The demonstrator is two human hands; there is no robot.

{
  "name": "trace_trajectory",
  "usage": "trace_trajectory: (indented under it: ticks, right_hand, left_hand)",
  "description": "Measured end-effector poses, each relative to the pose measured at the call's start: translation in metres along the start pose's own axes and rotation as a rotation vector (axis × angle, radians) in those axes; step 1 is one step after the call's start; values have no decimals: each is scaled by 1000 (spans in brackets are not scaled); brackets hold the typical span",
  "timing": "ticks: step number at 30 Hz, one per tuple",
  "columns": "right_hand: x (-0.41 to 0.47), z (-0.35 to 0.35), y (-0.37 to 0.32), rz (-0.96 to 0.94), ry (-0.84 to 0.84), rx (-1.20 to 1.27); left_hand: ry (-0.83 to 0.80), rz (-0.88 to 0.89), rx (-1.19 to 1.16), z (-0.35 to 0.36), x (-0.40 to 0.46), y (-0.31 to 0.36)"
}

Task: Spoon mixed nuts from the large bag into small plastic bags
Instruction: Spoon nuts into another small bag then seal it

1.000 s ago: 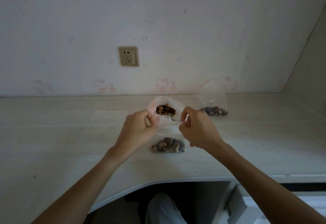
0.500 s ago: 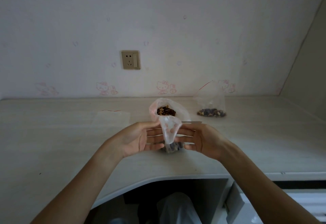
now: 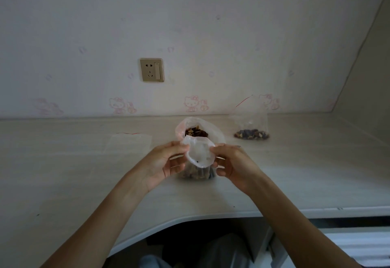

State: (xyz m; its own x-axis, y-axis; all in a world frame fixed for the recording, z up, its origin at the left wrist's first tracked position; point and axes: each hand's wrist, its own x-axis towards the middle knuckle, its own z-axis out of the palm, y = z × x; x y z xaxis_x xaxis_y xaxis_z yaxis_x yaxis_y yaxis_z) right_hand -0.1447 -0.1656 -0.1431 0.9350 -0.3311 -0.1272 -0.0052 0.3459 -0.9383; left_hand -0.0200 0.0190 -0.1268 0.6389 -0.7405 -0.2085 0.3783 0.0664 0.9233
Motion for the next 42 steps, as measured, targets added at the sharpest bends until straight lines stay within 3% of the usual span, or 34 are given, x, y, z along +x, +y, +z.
trace_trajectory:
  ticks: [3, 6, 8, 10, 12, 14, 17, 26, 31, 35, 39, 42]
  right_hand:
    - [-5, 2, -8, -195, 219, -423]
    - [-6, 5, -10, -426, 376, -867]
    - [-5, 7, -9, -421, 389, -988]
    - [-6, 8, -10, -292, 340, -984]
    - [-7, 5, -15, -86, 258, -728]
    - [-11, -1, -20, 100, 135, -388]
    - [-11, -11, -20, 168, 3, -74]
    - [-1, -15, -10, 100, -61, 221]
    - [-2, -12, -11, -76, 11, 121]
    - [-6, 3, -20, -311, 241, -333]
    - [-7, 22, -28, -651, 371, -887]
    - [-6, 31, -31, -688, 408, -986]
  left_hand:
    - [193, 146, 308, -2, -2, 5]
    - [389, 407, 690, -2, -3, 6]
    - [452, 517, 978, 0, -2, 3]
    - [462, 437, 1169, 4, -2, 2]
    - [409, 235, 1011, 5, -4, 3]
    - [266, 50, 560, 7, -8, 6]
    - [79, -78, 137, 3, -15, 12]
    - [-130, -151, -239, -6, -17, 17]
    - [-105, -34, -181, -2, -16, 14]
    - [109, 165, -36, 9, -18, 16]
    - [321, 364, 387, 17, -15, 19]
    - [454, 620, 686, 24, -12, 24]
